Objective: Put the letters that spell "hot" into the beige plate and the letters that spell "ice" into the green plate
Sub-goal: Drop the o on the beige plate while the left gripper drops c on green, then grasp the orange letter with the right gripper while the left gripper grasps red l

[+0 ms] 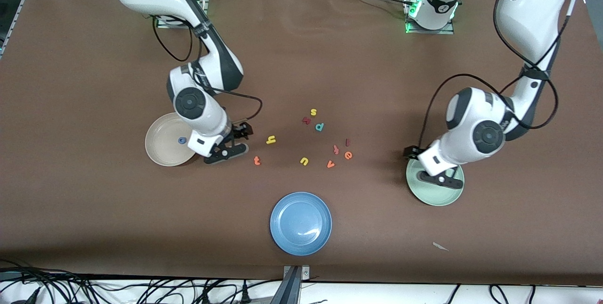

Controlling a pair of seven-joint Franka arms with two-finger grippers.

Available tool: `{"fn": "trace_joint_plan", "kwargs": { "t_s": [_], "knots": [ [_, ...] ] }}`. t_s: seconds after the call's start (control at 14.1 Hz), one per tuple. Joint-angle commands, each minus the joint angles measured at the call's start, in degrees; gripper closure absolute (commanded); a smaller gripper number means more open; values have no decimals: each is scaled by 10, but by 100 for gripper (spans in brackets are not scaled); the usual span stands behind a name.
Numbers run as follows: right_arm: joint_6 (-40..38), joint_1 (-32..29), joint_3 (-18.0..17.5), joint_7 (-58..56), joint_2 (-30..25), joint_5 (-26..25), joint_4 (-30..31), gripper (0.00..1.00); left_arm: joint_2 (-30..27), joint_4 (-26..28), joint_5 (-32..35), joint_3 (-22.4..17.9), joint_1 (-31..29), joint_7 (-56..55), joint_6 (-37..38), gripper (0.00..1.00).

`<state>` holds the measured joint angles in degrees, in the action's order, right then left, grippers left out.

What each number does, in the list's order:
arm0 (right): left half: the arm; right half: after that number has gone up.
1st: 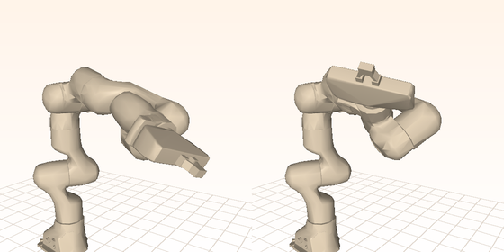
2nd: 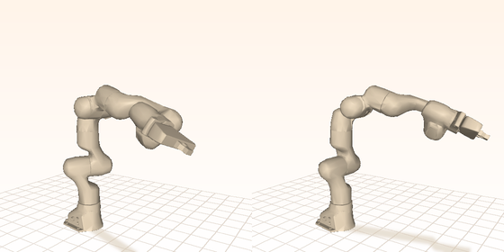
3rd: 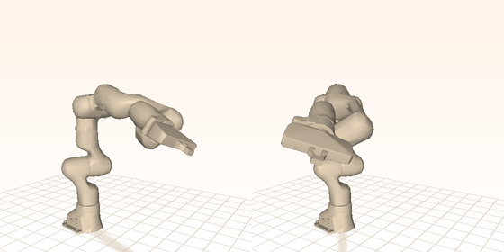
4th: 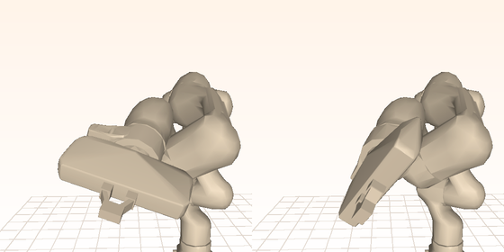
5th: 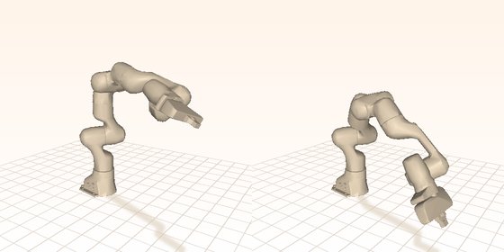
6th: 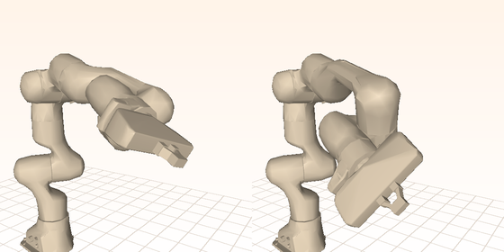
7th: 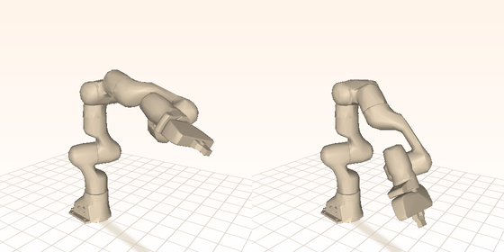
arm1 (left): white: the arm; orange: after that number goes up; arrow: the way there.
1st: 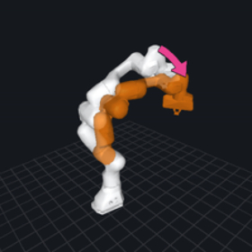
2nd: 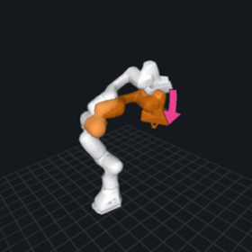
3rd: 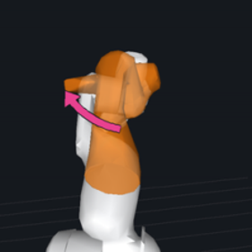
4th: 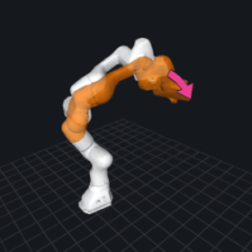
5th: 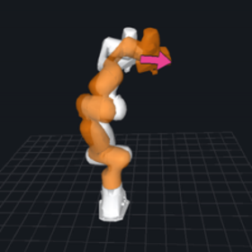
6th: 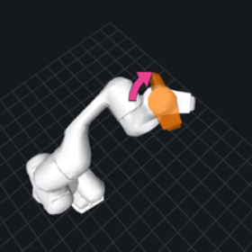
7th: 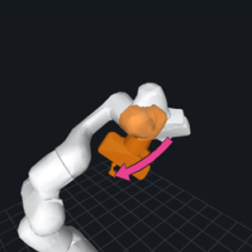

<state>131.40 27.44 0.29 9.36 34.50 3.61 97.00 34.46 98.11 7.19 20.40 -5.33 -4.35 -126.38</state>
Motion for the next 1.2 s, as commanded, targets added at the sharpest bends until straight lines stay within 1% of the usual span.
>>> {"fn": "trace_joint_plan", "kwargs": {
  "t_s": [0.0, 0.14, 0.21, 0.28, 0.35, 0.42, 0.5, 0.64, 0.71, 0.78, 0.92, 1.13],
  "knots": [
    [-14, 5, -4, 82, 51, 8, -79, 0, -8, 2, -3, 31, 19, -11, 15, 0],
    [-14, 14, -4, 138, 83, 6, -115, 0, -4, 2, -4, 30, 71, -24, 13, 0],
    [-14, 18, -4, 165, 101, 6, -137, 0, 0, 2, -4, 28, 95, -51, 10, 2],
    [-15, 23, -4, 186, 115, 4, -152, 0, 4, 1, -2, 28, 110, -85, 5, 15],
    [-17, 24, -4, 196, 129, 5, -167, 0, 12, 0, -2, 28, 129, -106, -7, 18],
    [-23, 25, -4, 203, 139, 5, -180, 0, 19, 2, -2, 25, 145, -126, -24, 32],
    [-29, 26, -4, 210, 147, 3, -189, 0, 27, 2, 11, 24, 160, -149, -30, 32],
    [-30, 32, -2, 210, 153, 0, -190, 1, 39, 2, 88, 26, 170, -191, -38, 32],
    [-30, 32, -2, 210, 157, -2, -190, 2, 51, 2, 115, 26, 175, -209, -43, 32],
    [-30, 32, -2, 209, 160, -4, -190, 9, 57, 1, 120, 26, 176, -223, -51, 31],
    [-29, 32, -2, 207, 165, -11, -190, 14, 62, 2, 120, 26, 180, -231, -66, 31],
    [-26, 31, 0, 200, 169, -11, -190, 24, 68, 2, 120, 26, 180, -233, -70, 33]
  ]
}}
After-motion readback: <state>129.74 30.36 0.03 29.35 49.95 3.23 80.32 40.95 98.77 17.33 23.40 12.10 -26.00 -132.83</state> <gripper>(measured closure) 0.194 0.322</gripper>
